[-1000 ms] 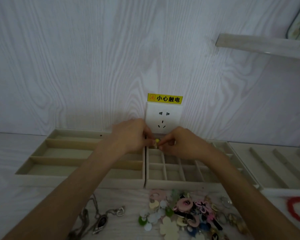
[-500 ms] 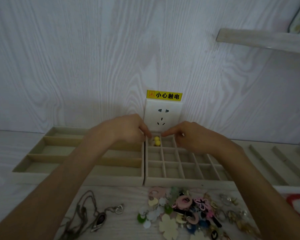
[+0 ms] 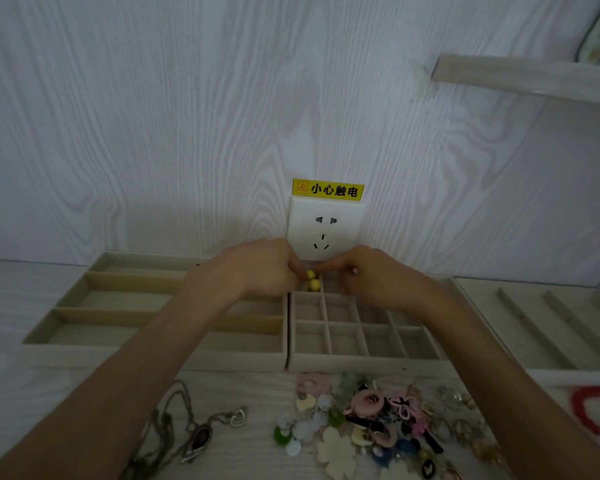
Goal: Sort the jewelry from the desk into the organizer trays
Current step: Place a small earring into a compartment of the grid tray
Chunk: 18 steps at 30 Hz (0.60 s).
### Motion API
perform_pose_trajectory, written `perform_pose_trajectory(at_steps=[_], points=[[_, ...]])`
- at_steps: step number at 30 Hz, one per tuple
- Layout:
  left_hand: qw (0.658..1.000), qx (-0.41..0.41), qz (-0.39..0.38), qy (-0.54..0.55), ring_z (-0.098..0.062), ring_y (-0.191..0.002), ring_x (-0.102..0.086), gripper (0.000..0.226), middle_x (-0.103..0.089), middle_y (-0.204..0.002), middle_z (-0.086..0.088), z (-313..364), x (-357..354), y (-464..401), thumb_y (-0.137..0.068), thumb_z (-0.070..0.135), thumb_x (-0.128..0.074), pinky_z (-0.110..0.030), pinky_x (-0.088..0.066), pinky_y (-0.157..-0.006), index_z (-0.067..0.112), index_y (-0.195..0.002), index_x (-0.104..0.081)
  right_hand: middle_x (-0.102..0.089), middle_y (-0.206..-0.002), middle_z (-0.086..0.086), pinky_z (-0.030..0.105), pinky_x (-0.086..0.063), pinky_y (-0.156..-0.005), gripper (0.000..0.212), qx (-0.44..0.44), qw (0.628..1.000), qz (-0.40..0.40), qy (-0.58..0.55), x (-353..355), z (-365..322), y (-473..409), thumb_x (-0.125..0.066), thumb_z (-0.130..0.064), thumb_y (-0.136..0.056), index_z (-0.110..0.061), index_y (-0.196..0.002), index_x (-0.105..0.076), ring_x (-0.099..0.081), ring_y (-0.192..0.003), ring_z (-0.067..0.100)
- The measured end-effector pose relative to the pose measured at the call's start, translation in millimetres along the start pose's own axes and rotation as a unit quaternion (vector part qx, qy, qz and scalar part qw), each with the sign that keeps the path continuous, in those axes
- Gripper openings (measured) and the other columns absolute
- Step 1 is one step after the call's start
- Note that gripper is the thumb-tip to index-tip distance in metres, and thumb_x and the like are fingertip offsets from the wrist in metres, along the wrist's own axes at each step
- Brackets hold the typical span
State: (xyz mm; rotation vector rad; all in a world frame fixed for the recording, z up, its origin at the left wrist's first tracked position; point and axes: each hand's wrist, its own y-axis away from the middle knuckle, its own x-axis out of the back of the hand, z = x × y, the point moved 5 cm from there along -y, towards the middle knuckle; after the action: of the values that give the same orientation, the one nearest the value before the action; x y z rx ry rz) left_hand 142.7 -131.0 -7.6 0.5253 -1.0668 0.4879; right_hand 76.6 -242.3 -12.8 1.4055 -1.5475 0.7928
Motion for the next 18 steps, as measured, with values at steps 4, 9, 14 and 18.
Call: perform_pose_trajectory(at_steps=[4,9,14,18], points=[[0.999,0.019,0.029,0.005,-0.02,-0.106,-0.058,0.036,-0.063,-0.113,-0.001,-6,4,-2,-0.09,0.019,-0.05,-0.027,-0.044,-0.089,0.033,-0.12,-0.063,-0.054,-0.084,-0.012,0.008,-0.04,-0.059,0.05,-0.007,1.0,0.003,-0.023,9,2,2,-0.041,0.003,-0.086,-0.029,-0.118,-0.063,-0.05,-0.069,0.002],[1.0,0.005,0.014,0.016,-0.017,-0.096,-0.055,0.039,-0.063,-0.113,-0.001,-5,-3,-4,-0.091,0.017,-0.048,-0.022,-0.039,-0.078,0.035,-0.122,-0.061,-0.053,-0.078,-0.014,0.019,-0.044,-0.065,0.051,-0.002,0.999,-0.032,0.007,13,0,7,-0.042,0.003,-0.087,-0.035,-0.113,-0.065,-0.05,-0.063,0.005],[1.0,-0.01,0.003,0.019,-0.012,-0.087,-0.049,0.039,-0.063,-0.117,-0.003,-3,-4,-5,-0.092,0.015,-0.047,-0.019,-0.034,-0.075,0.031,-0.125,-0.06,-0.049,-0.084,-0.016,0.022,-0.047,-0.068,0.052,-0.005,0.998,-0.051,0.031,7,-3,6,-0.039,0.003,-0.088,-0.033,-0.115,-0.065,-0.053,-0.067,0.008],[0.999,-0.016,0.012,0.027,-0.007,-0.083,-0.045,0.038,-0.064,-0.101,0.001,-4,-2,-7,-0.092,0.014,-0.047,-0.017,-0.033,-0.074,0.028,-0.124,-0.061,-0.06,-0.089,-0.007,0.024,-0.046,-0.069,0.053,-0.015,0.999,-0.039,0.018,10,1,6,-0.04,0.004,-0.086,-0.034,-0.113,-0.066,-0.053,-0.069,0.009]])
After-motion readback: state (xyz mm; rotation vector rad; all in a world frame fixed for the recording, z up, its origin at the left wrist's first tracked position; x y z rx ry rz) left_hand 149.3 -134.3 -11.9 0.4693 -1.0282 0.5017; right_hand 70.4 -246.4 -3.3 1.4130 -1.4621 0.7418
